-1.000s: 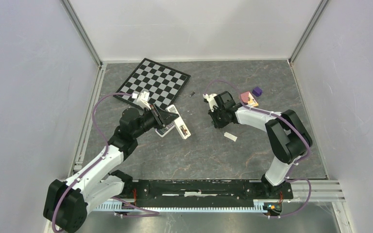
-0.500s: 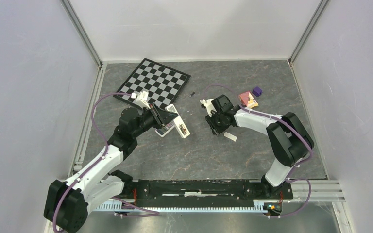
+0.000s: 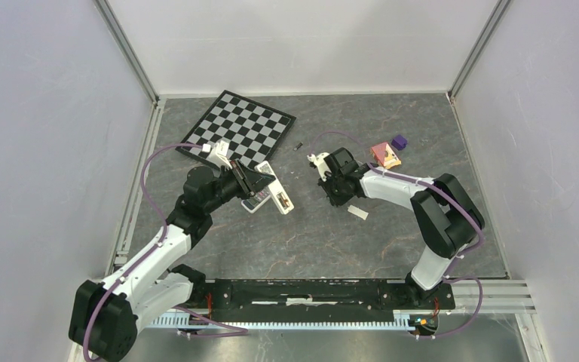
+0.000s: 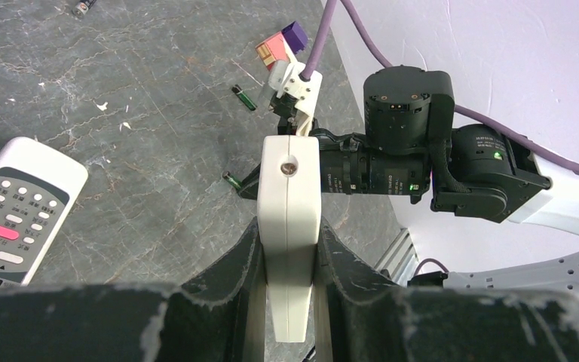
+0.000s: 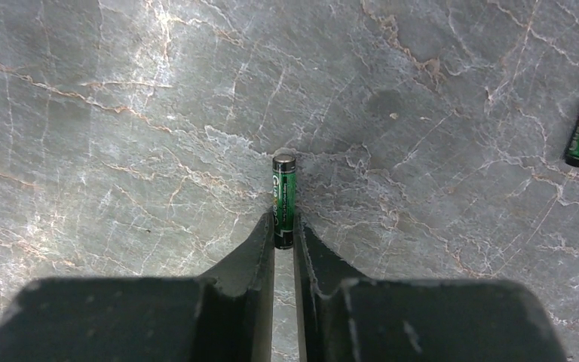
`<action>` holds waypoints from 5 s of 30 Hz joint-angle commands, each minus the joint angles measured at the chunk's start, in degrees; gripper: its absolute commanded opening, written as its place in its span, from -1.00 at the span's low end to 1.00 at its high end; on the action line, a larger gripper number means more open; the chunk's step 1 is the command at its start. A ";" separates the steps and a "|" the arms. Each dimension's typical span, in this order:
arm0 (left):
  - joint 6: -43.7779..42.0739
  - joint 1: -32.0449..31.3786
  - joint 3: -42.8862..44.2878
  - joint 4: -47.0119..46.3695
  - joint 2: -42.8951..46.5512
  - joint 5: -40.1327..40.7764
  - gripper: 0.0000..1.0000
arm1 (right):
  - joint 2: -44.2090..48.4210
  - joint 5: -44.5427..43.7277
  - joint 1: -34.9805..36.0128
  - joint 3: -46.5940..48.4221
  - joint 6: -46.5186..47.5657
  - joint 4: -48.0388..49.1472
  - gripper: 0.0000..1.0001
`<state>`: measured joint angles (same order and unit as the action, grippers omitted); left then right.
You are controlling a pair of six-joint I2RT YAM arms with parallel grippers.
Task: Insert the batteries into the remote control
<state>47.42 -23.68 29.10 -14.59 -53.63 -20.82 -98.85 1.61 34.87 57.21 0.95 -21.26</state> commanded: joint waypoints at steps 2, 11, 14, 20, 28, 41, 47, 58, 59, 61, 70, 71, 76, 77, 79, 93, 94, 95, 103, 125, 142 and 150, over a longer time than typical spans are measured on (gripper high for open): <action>-1.90 0.43 2.35 -1.79 0.03 -1.18 -0.96 | -1.76 -0.39 0.31 0.62 1.30 1.83 -0.68; -1.15 0.56 2.83 -2.95 -0.82 -0.50 -0.96 | 8.25 5.04 0.37 -3.42 0.64 8.02 -0.99; -0.84 0.59 2.29 -3.51 -0.73 0.62 -0.96 | 16.14 12.45 0.34 -8.17 0.44 14.30 -1.00; -1.86 0.65 2.55 -0.50 0.64 5.92 -0.96 | 29.75 30.36 0.77 -16.84 0.41 29.57 -1.00; -1.93 0.51 2.12 -10.47 0.33 -6.19 -0.96 | 34.87 51.98 4.12 -17.08 1.97 35.72 -1.00; 12.01 0.44 -4.53 -21.40 -1.61 -0.73 -0.96 | 31.36 26.74 6.24 -2.58 -10.90 12.65 -0.94; 19.11 0.34 -7.66 -27.34 -3.15 0.89 -0.96 | 27.96 15.41 10.86 3.10 -12.20 3.73 -0.94; 20.08 0.32 -7.83 -27.06 -4.40 0.17 -0.96 | 23.25 8.52 14.81 8.74 -10.53 -1.92 -0.88; 20.13 0.37 -7.70 -27.16 -4.40 0.08 -0.96 | 23.05 8.58 14.95 8.95 -10.46 -1.95 -0.87; 20.35 0.38 -7.82 -27.40 -4.49 -0.05 -0.96 | 22.34 8.07 15.22 9.55 -10.39 -2.58 -0.82; 21.56 0.35 -7.67 -27.55 -4.93 0.06 -0.96 | 21.98 9.91 15.86 9.31 -9.58 -2.06 -0.71; 21.77 0.38 -7.66 -27.62 -5.08 0.07 -0.96 | 22.02 10.52 15.93 9.26 -9.39 -1.91 -0.68; 22.64 0.39 -7.07 -28.61 -5.81 -0.86 -0.96 | 21.74 11.03 16.32 9.19 -8.42 -2.17 -0.61; 22.63 0.35 -6.96 -28.61 -5.84 -1.04 -0.96 | 21.57 10.85 16.39 9.28 -8.49 -2.28 -0.59; 22.74 0.39 -6.87 -28.57 -5.76 -1.07 -0.96 | 21.38 10.77 16.45 9.32 -8.43 -2.31 -0.56; 24.53 0.36 -7.13 -27.03 -5.41 -0.71 -0.96 | 21.14 8.59 16.63 8.20 -13.77 2.38 -0.71; 24.78 0.35 -7.13 -26.98 -5.42 -0.71 -0.96 | 20.87 8.65 16.63 8.03 -14.17 2.75 -0.72; 25.02 0.37 -7.13 -26.90 -5.35 -0.66 -0.96 | 20.66 8.92 16.63 8.08 -14.33 2.78 -0.72; 24.09 0.34 -6.65 -24.94 -4.97 0.47 -0.96 | 21.77 10.21 16.64 8.09 -14.03 2.09 -0.51; 22.84 0.39 -5.46 -22.70 -4.86 0.83 -0.96 | 23.28 7.12 16.63 10.00 -13.51 1.04 -0.54; 35.47 0.48 -4.13 -18.78 -5.46 -0.41 -0.96 | 28.97 1.53 16.63 10.70 -19.35 7.39 -0.20; 48.30 0.45 -4.80 -17.49 -1.92 1.92 -0.96 | 40.67 -5.59 16.63 -3.09 -39.06 23.62 0.61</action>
<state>86.56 -23.22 22.87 -32.08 -58.96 -19.94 -61.58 0.03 51.27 59.51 -27.00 -8.08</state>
